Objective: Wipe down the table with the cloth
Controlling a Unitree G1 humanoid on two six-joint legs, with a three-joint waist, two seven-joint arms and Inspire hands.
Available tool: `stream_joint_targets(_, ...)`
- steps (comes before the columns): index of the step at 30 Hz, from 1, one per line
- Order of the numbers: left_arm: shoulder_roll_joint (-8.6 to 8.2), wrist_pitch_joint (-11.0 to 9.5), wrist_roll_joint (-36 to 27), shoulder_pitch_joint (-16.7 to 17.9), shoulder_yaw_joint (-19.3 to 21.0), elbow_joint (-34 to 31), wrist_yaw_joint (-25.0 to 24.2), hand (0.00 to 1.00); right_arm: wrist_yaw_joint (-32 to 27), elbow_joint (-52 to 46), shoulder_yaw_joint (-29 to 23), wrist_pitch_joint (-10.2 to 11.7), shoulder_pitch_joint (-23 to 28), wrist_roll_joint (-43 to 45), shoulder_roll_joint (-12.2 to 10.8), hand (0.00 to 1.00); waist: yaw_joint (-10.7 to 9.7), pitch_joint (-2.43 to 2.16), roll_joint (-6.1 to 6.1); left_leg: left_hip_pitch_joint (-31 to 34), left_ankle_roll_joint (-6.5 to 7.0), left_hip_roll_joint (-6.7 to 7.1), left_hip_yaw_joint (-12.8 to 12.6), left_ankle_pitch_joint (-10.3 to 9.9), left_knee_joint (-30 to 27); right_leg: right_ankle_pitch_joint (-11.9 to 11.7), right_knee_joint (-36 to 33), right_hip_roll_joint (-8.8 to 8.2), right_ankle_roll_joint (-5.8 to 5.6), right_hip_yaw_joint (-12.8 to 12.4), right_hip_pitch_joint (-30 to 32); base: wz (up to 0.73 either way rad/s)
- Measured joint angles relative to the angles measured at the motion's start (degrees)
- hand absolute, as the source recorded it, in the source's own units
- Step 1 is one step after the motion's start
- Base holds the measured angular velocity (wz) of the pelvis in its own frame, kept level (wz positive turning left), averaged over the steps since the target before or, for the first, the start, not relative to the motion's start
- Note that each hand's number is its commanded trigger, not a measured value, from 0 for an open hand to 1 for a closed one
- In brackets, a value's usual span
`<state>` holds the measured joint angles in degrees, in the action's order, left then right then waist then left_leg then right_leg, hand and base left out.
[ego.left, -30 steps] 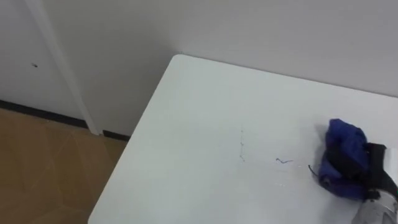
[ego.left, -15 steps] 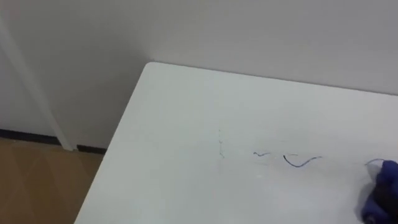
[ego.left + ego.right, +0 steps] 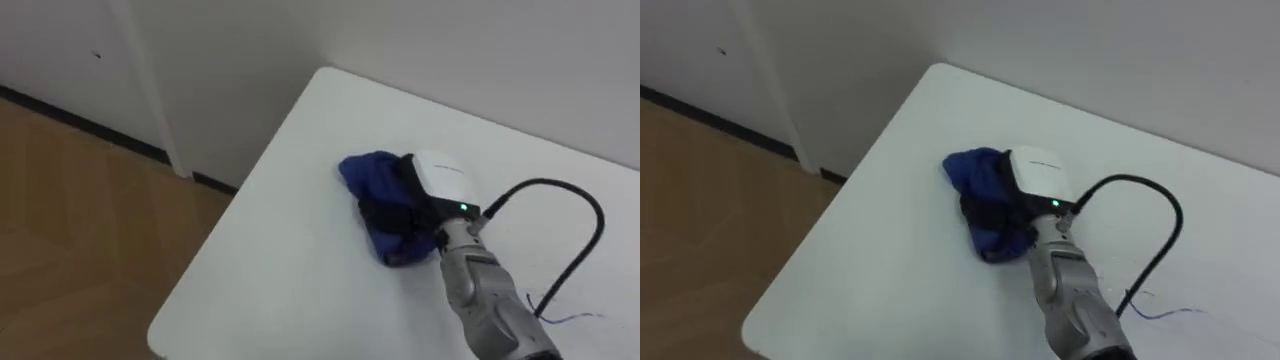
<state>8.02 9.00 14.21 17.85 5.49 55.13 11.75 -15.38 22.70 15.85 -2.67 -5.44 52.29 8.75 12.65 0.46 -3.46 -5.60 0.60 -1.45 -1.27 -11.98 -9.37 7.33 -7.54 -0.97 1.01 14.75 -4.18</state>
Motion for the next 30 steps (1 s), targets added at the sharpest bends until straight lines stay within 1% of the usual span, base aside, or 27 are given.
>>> stream_joint_targets(1,-0.35,-0.01,-0.02,-0.23,0.69,0.03,0.02,0.0,-1.43,0.94,-0.32,1.43,0.76,-1.26,0.02,1.0,-0.49,-0.12,0.19,-0.15,0.0,0.16,0.01,0.0,0.01,0.13,0.01,-0.2,-0.23,0.64,-0.71,0.16)
stream_joint_targets(2,-0.39,-0.12,0.0,-0.25,0.87,-0.02,0.03,0.0,-2.43,1.39,-0.63,2.16,1.55,-2.76,0.01,1.0,-1.51,-0.17,0.41,-0.47,0.0,0.28,-0.01,0.0,0.02,0.19,0.02,-0.67,-0.33,1.19,-1.17,0.25)
stream_joint_targets(3,-0.37,-0.29,-0.07,-0.5,0.97,-0.12,0.04,0.0,-2.86,1.37,-1.01,2.47,2.18,-2.96,0.01,1.0,-1.96,-0.11,0.57,-0.79,0.0,0.35,-0.02,0.0,0.08,0.25,0.04,-0.78,-0.42,1.16,-1.47,0.33)
stream_joint_targets(4,-0.32,-0.51,-0.02,-0.51,1.29,-1.01,0.09,0.0,-3.58,1.2,-2.01,3.16,3.67,-3.11,0.02,1.0,-2.98,-0.23,0.58,-1.11,0.0,0.57,-0.34,0.0,0.16,0.52,-0.02,-1.04,-0.87,0.95,-1.81,0.19)
stream_joint_targets(5,-0.18,-0.94,0.01,-0.54,1.5,-1.79,0.3,0.0,-4.83,1.23,-3.61,4.31,5.2,-3.36,0.02,1.0,-3.57,-0.29,0.57,-1.15,0.0,0.81,-0.64,0.0,0.21,0.72,-0.01,-1.15,-1.19,0.79,-1.82,0.08)
stream_joint_targets(6,-0.18,-1.08,0.01,-0.53,1.74,-2.01,0.47,0.0,-5.66,1.27,-4.37,4.73,6.02,-3.64,0.05,1.0,-3.81,-0.32,0.6,-1.21,0.0,0.92,-0.88,0.0,0.21,0.77,0.0,-1.13,-1.27,0.54,-1.85,-0.08)
stream_joint_targets(8,-0.16,-1.1,0.72,-0.35,3.62,-2.25,1.15,0.0,-9.57,2.64,-7.83,7.13,9.67,-7.06,0.41,1.0,-5.7,-0.39,0.66,-1.78,0.01,1.34,-1.62,0.0,0.19,0.96,0.0,-1.46,-1.57,0.04,-2.4,-0.04)
stream_joint_targets(9,-0.16,-1.09,1.4,-0.28,4.42,-2.24,1.42,0.0,-10.79,3.31,-9.17,7.97,10.72,-7.68,0.43,1.0,-6.47,-0.39,0.66,-1.95,0.01,1.41,-1.83,0.0,0.2,1.0,0.0,-1.54,-1.64,0.06,-2.75,0.12)
stream_joint_targets(11,-0.08,-1.04,1.64,-0.43,8.5,-1.95,2.07,0.0,-15.18,6.69,-15.12,9.59,14.12,-13.08,0.45,1.0,-8.42,-0.68,0.61,-2.35,0.17,1.4,-4.11,-0.1,0.2,1.11,-0.13,-1.88,-1.83,-0.64,-3.56,0.11)
stream_joint_targets(12,-0.08,-1.04,1.64,-0.4,9.1,-1.96,2.5,0.0,-16.22,7.81,-16.58,9.87,14.46,-14.59,0.58,1.0,-9.07,-0.69,0.63,-2.42,0.43,1.38,-4.41,-0.26,0.22,1.18,-0.16,-1.91,-1.94,-0.53,-3.63,0.0)
stream_joint_targets(13,-0.16,-1.02,1.66,-0.49,9.69,-1.97,3.17,0.0,-18.05,9.89,-20.01,10.41,15.28,-16.83,1.27,1.0,-9.83,-0.93,1.01,-2.47,1.61,1.15,-4.93,-1.04,0.55,1.43,-0.16,-1.84,-2.34,-0.55,-3.56,0.0)
stream_joint_targets(14,-0.23,-0.99,1.67,-0.32,10.46,-1.95,3.27,0.0,-19.48,12.58,-23.3,10.67,15.69,-19.0,1.81,1.0,-10.65,-1.2,0.89,-2.68,2.01,1.22,-4.92,-1.28,0.73,1.6,-0.21,-1.7,-2.64,-0.55,-3.72,0.0)
stream_joint_targets(15,-0.26,-0.98,1.68,0.0,10.57,-1.95,3.29,0.0,-19.82,13.69,-24.77,10.65,15.84,-19.63,2.06,1.0,-10.97,-1.38,0.93,-2.74,2.06,1.23,-4.87,-1.32,0.76,1.58,-0.33,-1.72,-2.65,-0.54,-3.86,0.0)
stream_joint_targets(16,-0.25,-0.96,1.71,0.17,10.57,-2.13,3.28,0.0,-20.29,15.72,-27.59,10.61,16.48,-20.66,2.73,1.0,-11.59,-1.93,0.83,-2.89,2.13,1.29,-4.83,-1.38,0.73,1.58,-0.41,-1.74,-2.65,-0.49,-4.14,0.0)
stream_joint_targets(17,-0.2,-0.93,1.67,0.51,10.57,-2.17,3.23,0.0,-20.36,17.2,-29.35,10.58,17.01,-21.51,3.5,1.0,-12.26,-2.1,0.67,-3.05,2.13,1.3,-4.78,-1.37,0.6,1.56,-0.54,-1.75,-2.65,-0.47,-4.57,0.0)
stream_joint_targets(19,-0.22,-0.84,1.66,0.6,10.28,-2.18,3.02,0.0,-20.26,17.83,-30.68,9.61,17.76,-22.01,4.44,1.0,-12.43,-2.12,0.61,-3.17,2.13,1.28,-4.81,-1.37,0.2,1.56,-0.9,-1.7,-2.65,-0.6,-4.6,-0.04)
stream_joint_targets(20,-0.26,-0.84,1.64,0.52,10.01,-2.18,2.91,0.0,-20.1,17.68,-30.78,8.61,17.29,-22.51,4.66,1.0,-12.28,-2.12,0.63,-3.21,2.1,1.21,-5.02,-1.35,0.15,1.54,-1.24,-1.69,-2.61,-0.73,-4.38,-0.11)
stream_joint_targets(21,-0.27,-0.84,1.38,0.41,9.9,-2.18,2.89,0.0,-19.95,17.23,-30.58,8.07,17.03,-22.47,4.65,1.0,-12.18,-2.11,0.61,-3.18,2.07,1.2,-5.07,-1.32,0.09,1.49,-1.26,-1.67,-2.52,-0.76,-4.29,-0.19)
stream_joint_targets(22,-0.27,-0.84,0.75,0.17,9.37,-2.16,2.84,0.0,-19.23,16.44,-30.03,6.27,16.04,-22.45,4.52,1.0,-11.52,-2.07,0.72,-3.1,1.98,1.02,-5.67,-1.27,0.04,1.29,-1.4,-1.6,-2.27,-0.91,-3.94,-0.34)
stream_joint_targets(23,-0.25,-0.91,-0.09,-0.17,8.62,-1.98,2.79,0.0,-18.44,15.13,-29.2,3.77,14.95,-22.44,4.26,1.0,-10.29,-2.02,0.8,-3.15,1.9,0.81,-6.67,-1.23,0.05,1.11,-1.35,-1.42,-2.05,-1.37,-3.59,-0.38)
stream_joint_targets(24,-0.28,-0.92,-0.08,-0.42,8.33,-1.56,2.8,0.0,-17.71,14.38,-28.68,2.37,14.21,-22.19,4.06,1.0,-9.93,-2.0,0.81,-3.13,1.84,0.71,-7.0,-1.2,0.06,0.98,-1.41,-1.3,-1.95,-1.77,-3.35,-0.48)
stream_joint_targets(25,-0.27,-0.83,-0.12,-1.27,7.23,-0.44,2.82,0.0,-15.73,11.65,-27.38,-0.82,13.1,-20.71,3.4,1.0,-8.46,-1.83,1.01,-3.03,1.68,0.42,-8.12,-1.11,0.07,0.78,-2.04,-1.05,-1.7,-2.49,-2.49,-0.52)
stream_joint_targets(26,-0.38,-0.68,-0.02,-2.07,6.53,0.41,2.82,0.0,-13.42,8.77,-23.98,-3.45,11.55,-19.08,2.32,1.0,-6.89,-1.62,1.09,-2.83,1.45,0.06,-9.34,-1.02,0.06,0.56,-2.63,-0.76,-1.34,-3.17,-1.46,-0.54)
stream_joint_targets(27,-0.45,-0.61,-0.06,-2.49,6.48,0.85,2.82,0.0,-11.9,7.21,-22.05,-4.53,10.43,-17.47,2.19,1.0,-6.23,-1.48,1.08,-2.72,1.3,-0.06,-9.69,-0.93,0.11,0.44,-2.79,-0.6,-1.15,-3.51,-1.03,-0.41)
stream_joint_targets(28,-0.57,-0.19,-0.26,-3.69,6.24,1.42,2.81,0.0,-8.76,4.33,-17.43,-6.14,7.67,-14.67,1.06,1.0,-5.29,-0.93,1.1,-2.29,1.04,-0.25,-9.95,-0.76,0.14,0.26,-3.26,-0.43,-0.86,-3.55,-0.24,-0.17)
stream_joint_targets(29,-0.54,-0.18,-1.04,-4.53,4.94,2.09,2.8,0.0,-5.95,2.67,-12.59,-6.51,3.92,-12.11,0.46,1.0,-4.37,-0.48,1.13,-1.43,0.85,-0.35,-9.94,-0.53,0.1,0.08,-3.31,-0.37,-0.57,-3.49,0.72,-0.03)
stream_joint_targets(30,-0.54,-0.14,-1.22,-4.93,4.3,2.31,2.79,0.0,-4.53,2.23,-10.13,-6.45,1.69,-11.05,0.31,1.0,-4.07,-0.13,1.17,-0.95,0.79,-0.38,-9.9,-0.34,0.1,0.04,-3.34,-0.37,-0.5,-3.42,1.35,0.08)
